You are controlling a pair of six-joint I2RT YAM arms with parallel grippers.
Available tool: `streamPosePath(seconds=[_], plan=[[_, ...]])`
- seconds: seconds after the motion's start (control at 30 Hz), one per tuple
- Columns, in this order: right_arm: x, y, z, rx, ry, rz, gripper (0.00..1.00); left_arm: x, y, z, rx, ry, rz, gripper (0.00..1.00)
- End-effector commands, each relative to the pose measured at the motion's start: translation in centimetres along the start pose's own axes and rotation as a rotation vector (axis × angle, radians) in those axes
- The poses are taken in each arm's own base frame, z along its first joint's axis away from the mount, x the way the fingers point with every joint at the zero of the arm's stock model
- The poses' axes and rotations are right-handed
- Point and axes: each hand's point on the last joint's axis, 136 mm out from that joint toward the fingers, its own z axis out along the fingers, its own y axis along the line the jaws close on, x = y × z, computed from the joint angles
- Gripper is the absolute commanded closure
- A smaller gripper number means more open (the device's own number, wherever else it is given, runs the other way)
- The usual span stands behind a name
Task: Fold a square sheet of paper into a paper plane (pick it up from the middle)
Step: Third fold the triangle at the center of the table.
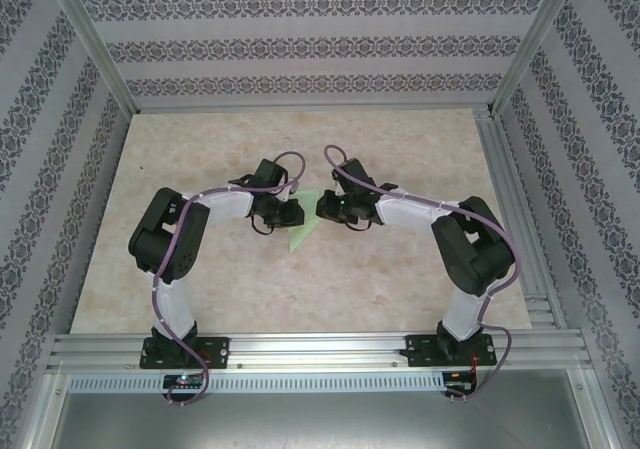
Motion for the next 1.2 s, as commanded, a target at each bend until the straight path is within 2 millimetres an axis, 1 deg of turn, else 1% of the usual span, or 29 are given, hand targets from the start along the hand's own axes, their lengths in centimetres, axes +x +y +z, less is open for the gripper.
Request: streamPosePath(seconds=[0.0, 0.07, 0.17, 0.23, 0.43, 0.53, 0.63, 0.73, 0.8, 1.03, 1.17], plan=[[0.8, 1.9, 1.5, -0.064, 0.034, -0.011, 0.86, -0.1, -0.2, -0.1, -0.013, 0.005, 0.027, 0.83], [1.1, 2.6, 2.3, -0.084, 0.052, -0.016, 0.87, -0.3, -0.2, -0.5, -0.024, -0.01, 0.023, 0.84], [1.4, 2.7, 3.6, -0.087, 0.08, -0.009, 0.89, -0.4, -0.3, -1.3, -0.033, -0.029, 0.017, 0.85], [1.6, 2.3, 4.2, -0.077, 0.092, -0.004, 0.9, -0.3, -0.2, -1.8, -0.049, -0.042, 0.006, 0.85], [2.2, 0.8, 5.3, -0.039, 0.114, 0.022, 0.91, 0.0, 0.1, -3.4, -0.074, -0.094, -0.033, 0.85], [2.7, 0.1, 5.7, -0.013, 0.127, 0.037, 0.91, 0.7, -0.5, -3.9, -0.034, -0.095, -0.054, 0.85], [2.7, -0.3, 5.9, 0.001, 0.13, 0.047, 0.91, 1.7, -1.6, -4.1, 0.042, -0.085, -0.079, 0.85], [2.9, -0.6, 5.9, 0.018, 0.134, 0.052, 0.91, 2.9, -2.7, -3.9, 0.108, -0.06, -0.095, 0.85], [2.9, -0.7, 5.9, 0.022, 0.135, 0.053, 0.91, 3.4, -3.0, -3.5, 0.119, -0.044, -0.1, 0.85], [3.2, -1.1, 5.9, 0.033, 0.142, 0.059, 0.91, 3.9, -2.5, -2.0, 0.108, -0.011, -0.119, 0.87], [3.0, -1.0, 5.9, 0.031, 0.139, 0.06, 0.91, 4.8, -1.6, -1.4, 0.075, 0.029, -0.137, 0.88]])
